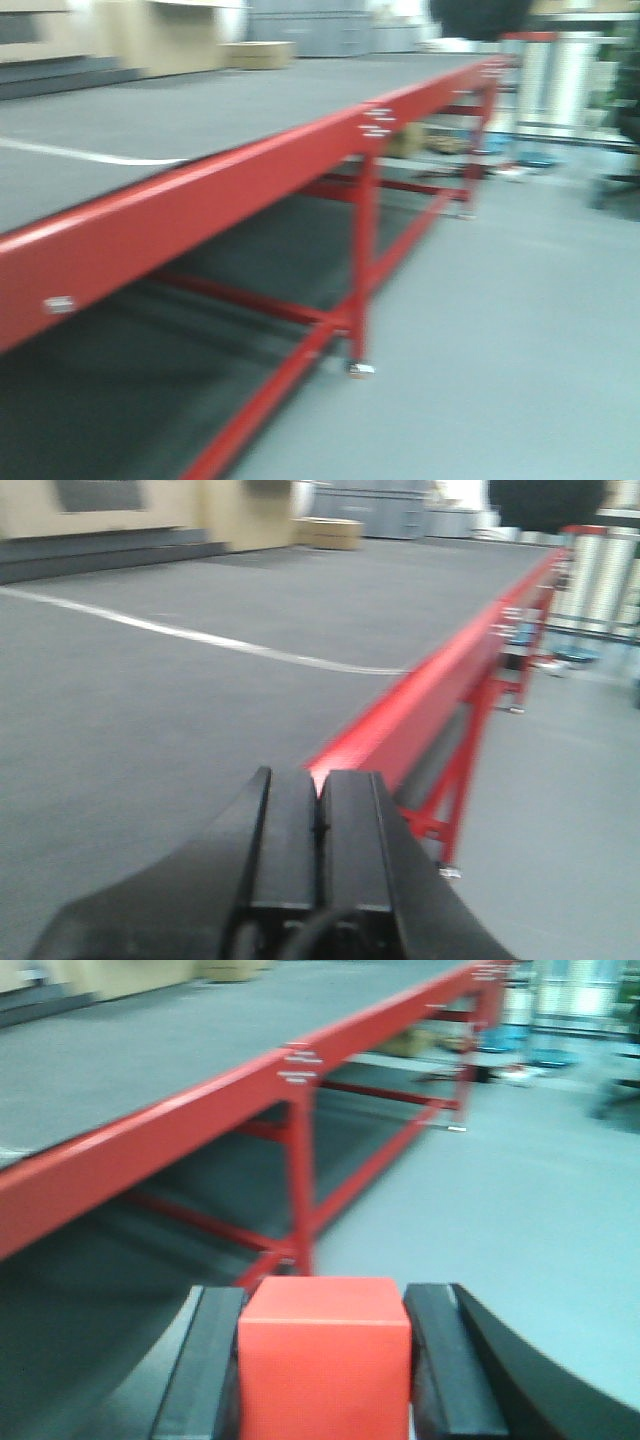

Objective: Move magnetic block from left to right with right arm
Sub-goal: 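Drive the base past the red table toward the office chair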

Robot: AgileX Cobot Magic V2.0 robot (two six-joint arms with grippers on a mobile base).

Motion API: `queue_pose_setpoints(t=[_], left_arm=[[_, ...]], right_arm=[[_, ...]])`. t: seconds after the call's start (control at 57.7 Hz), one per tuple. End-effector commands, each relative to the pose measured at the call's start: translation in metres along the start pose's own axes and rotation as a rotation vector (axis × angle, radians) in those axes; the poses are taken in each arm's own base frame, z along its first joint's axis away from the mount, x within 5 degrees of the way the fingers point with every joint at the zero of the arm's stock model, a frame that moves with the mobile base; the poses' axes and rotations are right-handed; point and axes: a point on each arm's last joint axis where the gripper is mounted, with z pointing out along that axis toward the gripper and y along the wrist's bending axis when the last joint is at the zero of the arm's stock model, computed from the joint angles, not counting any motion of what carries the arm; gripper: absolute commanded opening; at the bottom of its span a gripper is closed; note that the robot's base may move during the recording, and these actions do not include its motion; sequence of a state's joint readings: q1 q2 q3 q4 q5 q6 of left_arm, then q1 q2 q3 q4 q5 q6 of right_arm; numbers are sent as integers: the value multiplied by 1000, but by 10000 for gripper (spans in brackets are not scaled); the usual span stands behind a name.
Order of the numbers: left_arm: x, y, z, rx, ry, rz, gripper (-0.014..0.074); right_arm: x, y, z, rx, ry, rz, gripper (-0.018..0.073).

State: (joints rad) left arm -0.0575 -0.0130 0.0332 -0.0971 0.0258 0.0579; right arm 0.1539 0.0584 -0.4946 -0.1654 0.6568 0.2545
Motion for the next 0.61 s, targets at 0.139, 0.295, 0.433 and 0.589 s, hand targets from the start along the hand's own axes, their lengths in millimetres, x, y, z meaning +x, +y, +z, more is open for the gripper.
queue_pose_setpoints(t=[0.139,0.295,0.433,0.589], left_arm=[[-6,0,-1,-3,-87,-11,-126],[-6,0,-1,-3,-87,-11,-126],[-6,0,-1,-3,-87,-11,-126],[-6,0,-1,-3,-87,-11,-126]], right_arm=[[-15,2,-2,-14,-95,-19,234],[-15,2,-2,-14,-95,-19,234],[-15,2,-2,-14,-95,-19,234],[-15,2,-2,-14,-95,-19,234]])
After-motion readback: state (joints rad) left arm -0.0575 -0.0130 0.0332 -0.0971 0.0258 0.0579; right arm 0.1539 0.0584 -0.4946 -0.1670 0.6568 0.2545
